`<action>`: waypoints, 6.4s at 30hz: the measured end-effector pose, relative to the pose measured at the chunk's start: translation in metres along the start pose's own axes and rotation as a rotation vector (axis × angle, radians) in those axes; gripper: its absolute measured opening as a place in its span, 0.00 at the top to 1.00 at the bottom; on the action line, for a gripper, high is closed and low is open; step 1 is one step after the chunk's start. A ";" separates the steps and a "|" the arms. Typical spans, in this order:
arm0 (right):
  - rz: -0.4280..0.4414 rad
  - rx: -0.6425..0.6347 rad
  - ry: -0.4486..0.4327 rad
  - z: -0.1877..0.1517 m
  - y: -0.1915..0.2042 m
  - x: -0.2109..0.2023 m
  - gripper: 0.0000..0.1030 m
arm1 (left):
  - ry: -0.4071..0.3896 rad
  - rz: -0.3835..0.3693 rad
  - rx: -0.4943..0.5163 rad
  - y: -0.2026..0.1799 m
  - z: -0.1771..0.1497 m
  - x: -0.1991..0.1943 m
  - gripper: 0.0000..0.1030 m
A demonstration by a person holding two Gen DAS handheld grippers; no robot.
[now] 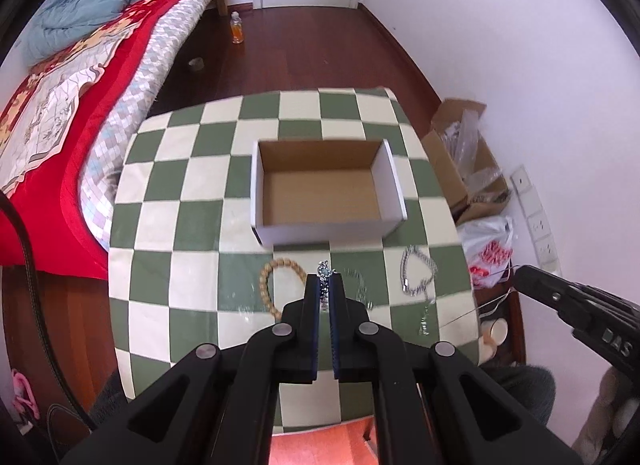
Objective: Organize jewelry
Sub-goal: 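Carry the necklace and chain with both tools over the open cardboard box, then open both tools to drop the jewelry into the box, then grasp the chunky silver chain bracelet with the right tool, then grasp a thin silver chain with the left tool while the right tool holds the bracelet, then carry the bracelet and chain with both tools over the box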
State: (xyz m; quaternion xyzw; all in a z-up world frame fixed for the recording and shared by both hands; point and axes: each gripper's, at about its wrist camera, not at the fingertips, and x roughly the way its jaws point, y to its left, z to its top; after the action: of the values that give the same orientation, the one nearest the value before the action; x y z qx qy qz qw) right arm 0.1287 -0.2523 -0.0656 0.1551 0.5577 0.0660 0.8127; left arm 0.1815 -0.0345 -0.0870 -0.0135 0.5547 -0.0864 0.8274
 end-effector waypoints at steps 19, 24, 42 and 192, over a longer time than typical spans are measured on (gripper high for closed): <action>-0.024 -0.108 -0.112 0.141 0.079 -0.048 0.97 | 0.001 -0.007 -0.052 0.016 0.119 0.003 0.98; -0.036 -0.107 -0.071 0.152 0.083 -0.017 0.97 | 0.036 -0.006 -0.080 0.028 0.129 0.024 0.98; -0.185 -0.077 0.240 0.157 0.042 0.190 0.96 | 0.212 0.048 -0.111 0.058 0.145 0.129 0.98; -0.039 0.030 -0.052 0.015 -0.012 0.047 0.99 | -0.038 -0.103 -0.006 0.006 0.023 0.010 0.94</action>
State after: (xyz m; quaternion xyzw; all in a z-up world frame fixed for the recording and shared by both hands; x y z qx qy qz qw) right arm 0.1595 -0.2533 -0.1065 0.1582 0.5404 0.0377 0.8255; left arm 0.2068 -0.0320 -0.0882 -0.0458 0.5379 -0.1269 0.8321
